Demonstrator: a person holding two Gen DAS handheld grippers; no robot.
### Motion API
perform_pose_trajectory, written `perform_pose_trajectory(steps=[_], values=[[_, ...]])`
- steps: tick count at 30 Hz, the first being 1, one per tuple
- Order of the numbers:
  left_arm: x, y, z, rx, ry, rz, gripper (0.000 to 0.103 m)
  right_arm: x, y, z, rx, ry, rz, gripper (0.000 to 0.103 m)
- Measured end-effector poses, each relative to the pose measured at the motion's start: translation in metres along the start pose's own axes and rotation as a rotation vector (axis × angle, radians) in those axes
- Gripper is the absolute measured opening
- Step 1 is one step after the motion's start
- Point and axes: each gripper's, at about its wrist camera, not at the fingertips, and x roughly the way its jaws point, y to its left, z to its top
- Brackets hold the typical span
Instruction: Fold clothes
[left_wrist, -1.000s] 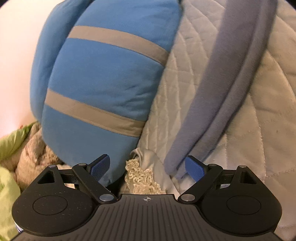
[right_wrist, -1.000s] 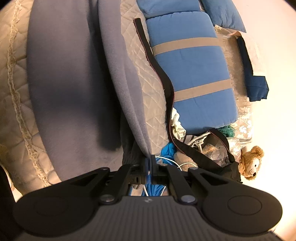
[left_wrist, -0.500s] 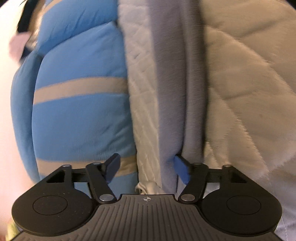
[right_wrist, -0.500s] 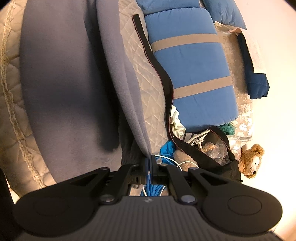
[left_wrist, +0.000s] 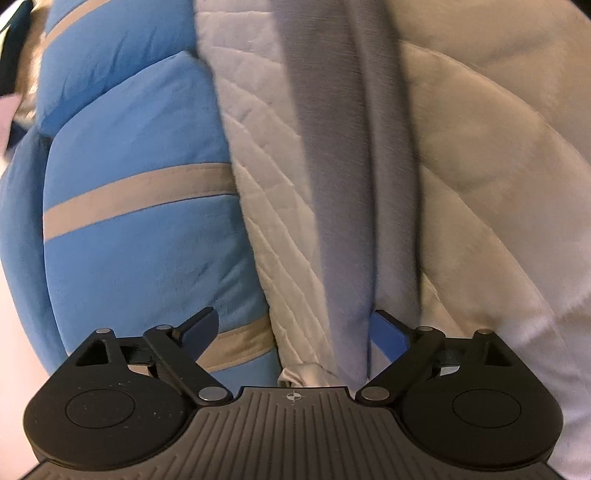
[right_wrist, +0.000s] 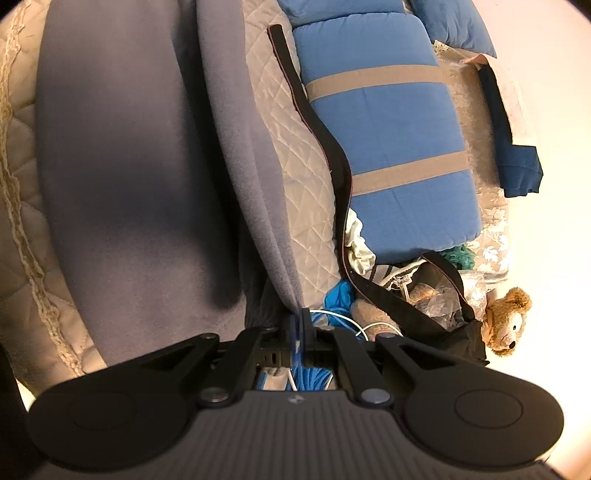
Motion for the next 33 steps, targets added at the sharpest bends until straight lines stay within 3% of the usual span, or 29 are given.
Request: perform_pose_trajectory(steps=[11, 14, 18, 19, 21, 22, 23, 33], values=[[0.009, 0.007, 0.01, -0.139, 0.098, 0.107, 0.09, 0.003, 0.003, -0.001, -0.01, 0.002, -0.001, 0.002], [0.008, 0.014, 0.009, -0.221, 0.11, 0.082, 0.09, 0.003, 0.004, -0.001, -0.016, 0.002, 0.0, 0.003], [0.006, 0.01, 0.009, -0.21, 0.088, 0.026, 0.085, 0.003, 0.005, -0.002, -0.016, 0.004, -0.002, 0.003], [0.006, 0.01, 0.009, -0.208, 0.089, 0.012, 0.078, 0.003, 0.005, -0.003, -0.016, 0.004, -0.003, 0.003], [0.005, 0.008, 0.011, -0.201, 0.093, -0.019, 0.049, 0.002, 0.005, -0.002, -0.017, 0.006, -0.003, 0.003], [0.005, 0.007, 0.012, -0.194, 0.098, -0.036, 0.021, 0.002, 0.006, -0.002, -0.016, 0.007, -0.002, 0.003], [0.002, 0.004, 0.012, -0.192, 0.104, -0.046, 0.002, 0.002, 0.005, -0.002, -0.017, 0.007, -0.002, 0.003], [-0.044, 0.011, -0.002, -0.275, 0.09, -0.077, 0.001, 0.005, 0.001, -0.004, -0.013, -0.003, 0.004, 0.003]])
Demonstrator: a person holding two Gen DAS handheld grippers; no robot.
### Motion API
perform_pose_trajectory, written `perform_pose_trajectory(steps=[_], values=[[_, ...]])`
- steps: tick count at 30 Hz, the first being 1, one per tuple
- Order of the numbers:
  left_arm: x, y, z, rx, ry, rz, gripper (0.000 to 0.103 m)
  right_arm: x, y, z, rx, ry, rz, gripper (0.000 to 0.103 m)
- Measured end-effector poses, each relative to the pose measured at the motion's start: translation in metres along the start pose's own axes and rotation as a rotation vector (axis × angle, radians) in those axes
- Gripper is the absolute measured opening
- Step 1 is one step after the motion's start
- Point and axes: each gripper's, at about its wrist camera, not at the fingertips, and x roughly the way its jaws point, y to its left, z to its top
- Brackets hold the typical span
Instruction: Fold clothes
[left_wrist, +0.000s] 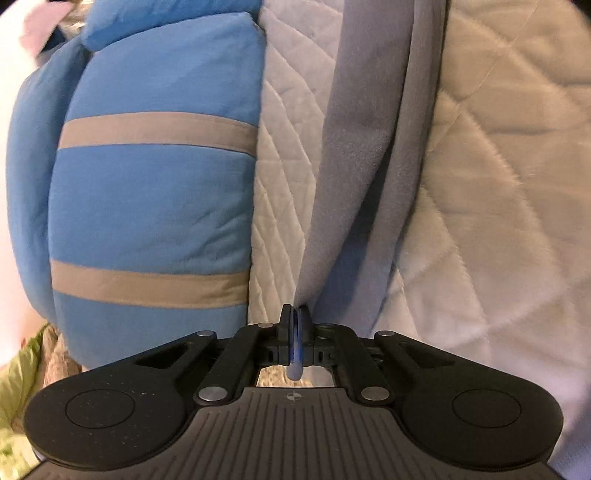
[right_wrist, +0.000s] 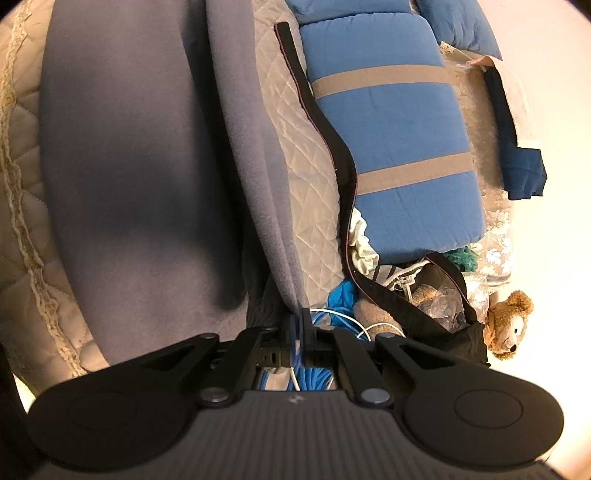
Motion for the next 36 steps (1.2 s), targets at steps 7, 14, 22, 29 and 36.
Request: perform_pose_trajectory(steps=[7, 14, 22, 29, 36], values=[[-0.062, -0.004, -0.025, -0.041, -0.021, -0.018, 0.001, -0.004, -0.015, -0.003, 0.021, -0.009, 0.034, 0.002], [-0.129, -0.004, -0.047, -0.151, -0.026, 0.004, 0.001, -0.016, -0.032, -0.01, 0.036, -0.041, 0.002, 0.001], [-0.186, -0.027, -0.06, -0.181, -0.013, -0.015, 0.001, -0.031, -0.062, -0.021, 0.095, -0.069, -0.031, 0.001], [-0.216, -0.077, -0.062, -0.181, -0.018, -0.118, 0.002, -0.039, -0.044, -0.035, 0.061, -0.088, 0.049, 0.001], [-0.221, -0.099, -0.075, -0.233, 0.046, -0.122, 0.024, -0.037, -0.03, -0.036, 0.043, -0.088, 0.072, 0.002]])
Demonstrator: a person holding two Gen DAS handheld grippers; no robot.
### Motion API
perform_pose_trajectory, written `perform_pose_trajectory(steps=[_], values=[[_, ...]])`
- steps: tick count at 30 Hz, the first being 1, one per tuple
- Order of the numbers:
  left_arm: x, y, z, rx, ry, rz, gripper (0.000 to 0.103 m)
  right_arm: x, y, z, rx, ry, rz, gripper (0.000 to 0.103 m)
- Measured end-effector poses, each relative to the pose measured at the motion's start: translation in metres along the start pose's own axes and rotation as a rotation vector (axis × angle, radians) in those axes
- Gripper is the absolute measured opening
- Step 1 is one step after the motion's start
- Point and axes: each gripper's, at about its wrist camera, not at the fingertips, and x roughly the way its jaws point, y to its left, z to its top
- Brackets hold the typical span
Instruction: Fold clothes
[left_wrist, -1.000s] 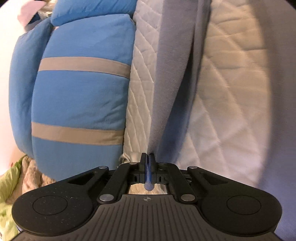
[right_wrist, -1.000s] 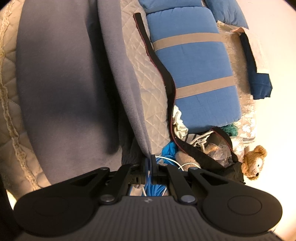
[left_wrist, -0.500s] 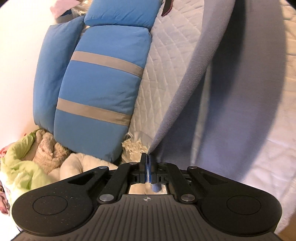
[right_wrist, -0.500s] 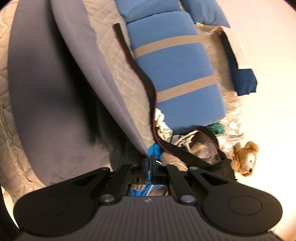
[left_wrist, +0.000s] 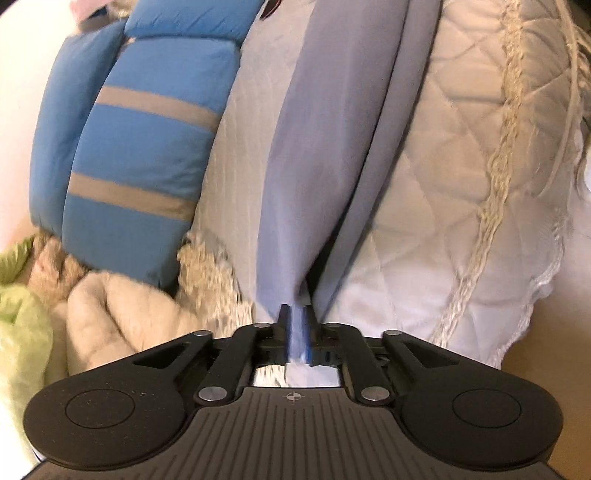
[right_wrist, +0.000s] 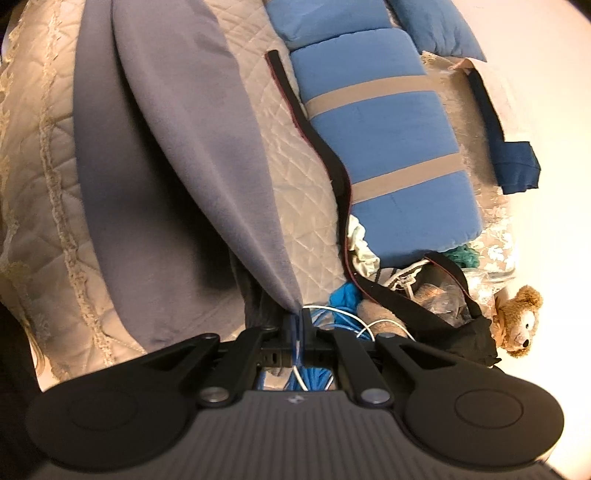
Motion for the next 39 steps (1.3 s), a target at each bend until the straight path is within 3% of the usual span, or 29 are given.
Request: perform_pose_trajectory(steps=[1, 2, 3, 5, 6, 10, 12, 14, 20, 23, 25, 27, 29, 30, 31, 33, 34, 39], values=[[-0.001, 0.004, -0.003, -0.041, 0.005, 0.005, 0.049, -0.001, 0.002, 0.0, -0.003, 0.0, 0.002, 0.002], [-0.001, 0.008, -0.006, -0.091, 0.008, 0.012, 0.066, -0.001, 0.004, 0.0, -0.006, -0.001, 0.004, 0.003], [-0.001, 0.016, -0.01, -0.157, 0.011, 0.016, 0.068, -0.002, 0.006, 0.0, -0.009, -0.001, 0.005, 0.003], [0.0, 0.034, -0.017, -0.324, 0.022, -0.001, 0.068, -0.003, 0.01, 0.0, -0.016, -0.003, 0.008, 0.005], [0.002, 0.047, -0.023, -0.461, 0.034, -0.026, 0.068, -0.004, 0.012, 0.001, -0.02, -0.004, 0.009, 0.006], [0.014, 0.099, -0.071, -1.176, 0.022, -0.196, 0.068, -0.005, 0.016, 0.002, -0.029, -0.003, 0.009, 0.01], [0.022, 0.107, -0.096, -1.468, -0.009, -0.266, 0.068, -0.005, 0.016, 0.002, -0.031, -0.001, 0.008, 0.014], [0.033, 0.108, -0.108, -1.62, 0.01, -0.328, 0.068, -0.005, 0.016, 0.002, -0.029, 0.002, 0.007, 0.015], [0.068, 0.091, -0.134, -1.967, 0.178, -0.553, 0.066, -0.004, 0.017, 0.002, -0.037, 0.012, 0.008, 0.016], [0.073, 0.076, -0.143, -2.127, 0.139, -0.62, 0.066, -0.002, 0.019, 0.002, -0.039, 0.015, 0.011, 0.018], [0.075, 0.07, -0.15, -2.223, 0.113, -0.627, 0.065, -0.001, 0.019, 0.002, -0.043, 0.015, 0.013, 0.02], [0.076, 0.066, -0.157, -2.304, 0.087, -0.638, 0.057, -0.001, 0.019, 0.003, -0.045, 0.012, 0.012, 0.021], [0.076, 0.065, -0.16, -2.342, 0.09, -0.643, 0.041, 0.0, 0.02, 0.003, -0.043, 0.011, 0.012, 0.021], [0.075, 0.065, -0.161, -2.345, 0.098, -0.636, 0.033, 0.0, 0.02, 0.004, -0.042, 0.01, 0.012, 0.021], [0.074, 0.066, -0.16, -2.34, 0.1, -0.627, 0.016, 0.0, 0.02, 0.004, -0.041, 0.009, 0.012, 0.022], [0.07, 0.07, -0.158, -2.313, 0.113, -0.6, 0.011, 0.0, 0.021, 0.004, -0.04, 0.008, 0.011, 0.022], [0.068, 0.072, -0.157, -2.306, 0.114, -0.587, 0.003, 0.0, 0.021, 0.004, -0.04, 0.008, 0.011, 0.022], [0.06, 0.095, -0.143, -2.174, 0.079, -0.508, 0.002, 0.001, 0.024, 0.004, -0.046, 0.005, 0.013, 0.022]])
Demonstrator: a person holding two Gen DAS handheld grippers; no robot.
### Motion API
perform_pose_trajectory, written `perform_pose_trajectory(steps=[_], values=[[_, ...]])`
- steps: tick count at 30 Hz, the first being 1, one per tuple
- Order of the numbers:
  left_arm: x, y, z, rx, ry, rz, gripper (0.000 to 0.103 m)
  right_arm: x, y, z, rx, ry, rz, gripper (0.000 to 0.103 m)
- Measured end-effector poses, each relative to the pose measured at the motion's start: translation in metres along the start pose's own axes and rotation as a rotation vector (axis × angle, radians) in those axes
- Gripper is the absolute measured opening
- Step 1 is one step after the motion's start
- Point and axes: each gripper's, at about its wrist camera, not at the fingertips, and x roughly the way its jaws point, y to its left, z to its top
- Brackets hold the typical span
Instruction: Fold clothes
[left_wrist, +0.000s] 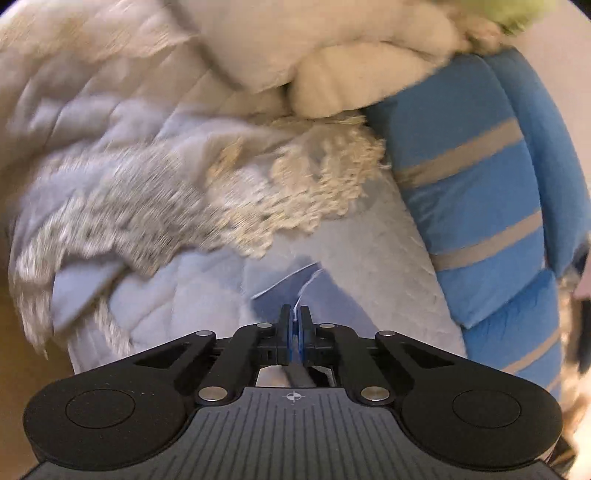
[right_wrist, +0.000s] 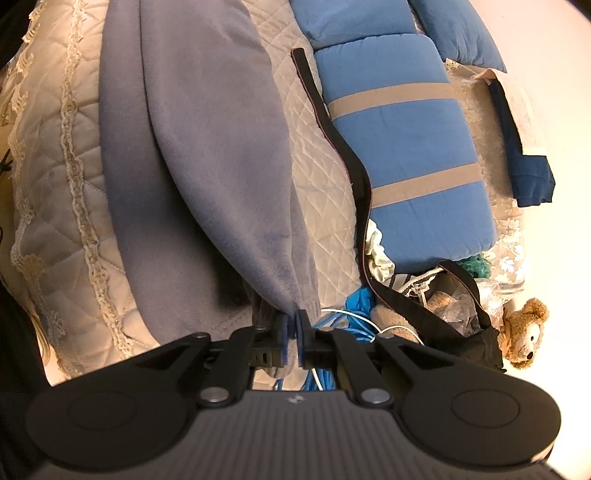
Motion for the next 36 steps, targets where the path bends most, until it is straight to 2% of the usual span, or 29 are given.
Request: perform_pose_trajectory(steps=[6, 8, 10, 13, 18, 21, 22, 23, 24, 26, 32, 36], values=[[-0.015, -0.052, 0.01, 0.338, -0.074, 0.051, 0.002, 0.0, 0.002, 0.001, 0.001, 0.001, 0.001, 0.022], [-0.014, -0.061, 0.009, 0.433, -0.097, 0.077, 0.002, 0.0, 0.002, 0.0, 0.004, 0.004, 0.0, 0.022], [-0.008, -0.062, 0.005, 0.502, -0.088, 0.127, 0.002, 0.0, 0.002, 0.0, 0.009, 0.006, -0.002, 0.022], [0.007, -0.051, -0.006, 0.517, -0.026, 0.197, 0.002, -0.002, 0.002, -0.002, 0.017, 0.008, -0.001, 0.022], [0.016, -0.028, -0.011, 0.405, 0.06, 0.233, 0.006, -0.003, 0.002, -0.005, 0.028, 0.005, 0.001, 0.022], [0.002, -0.035, -0.014, 0.414, 0.039, 0.247, 0.01, -0.003, 0.0, -0.006, 0.033, -0.004, 0.01, 0.022], [-0.005, -0.045, -0.019, 0.448, 0.017, 0.248, 0.017, -0.003, 0.0, -0.006, 0.031, -0.008, 0.013, 0.02], [-0.012, -0.055, -0.023, 0.483, -0.005, 0.249, 0.029, -0.004, -0.001, -0.007, 0.029, -0.013, 0.015, 0.019], [-0.018, -0.067, -0.03, 0.527, -0.025, 0.245, 0.035, -0.004, -0.001, -0.007, 0.028, -0.018, 0.016, 0.019], [-0.027, -0.097, -0.048, 0.648, -0.057, 0.222, 0.056, -0.004, 0.0, -0.007, 0.025, -0.025, 0.021, 0.018], [-0.031, -0.207, -0.135, 1.029, -0.093, 0.117, 0.069, -0.004, 0.0, -0.009, 0.02, -0.036, 0.037, 0.018], [-0.024, -0.279, -0.221, 1.273, -0.049, -0.035, 0.07, -0.005, 0.001, -0.01, 0.005, -0.039, 0.038, 0.018]])
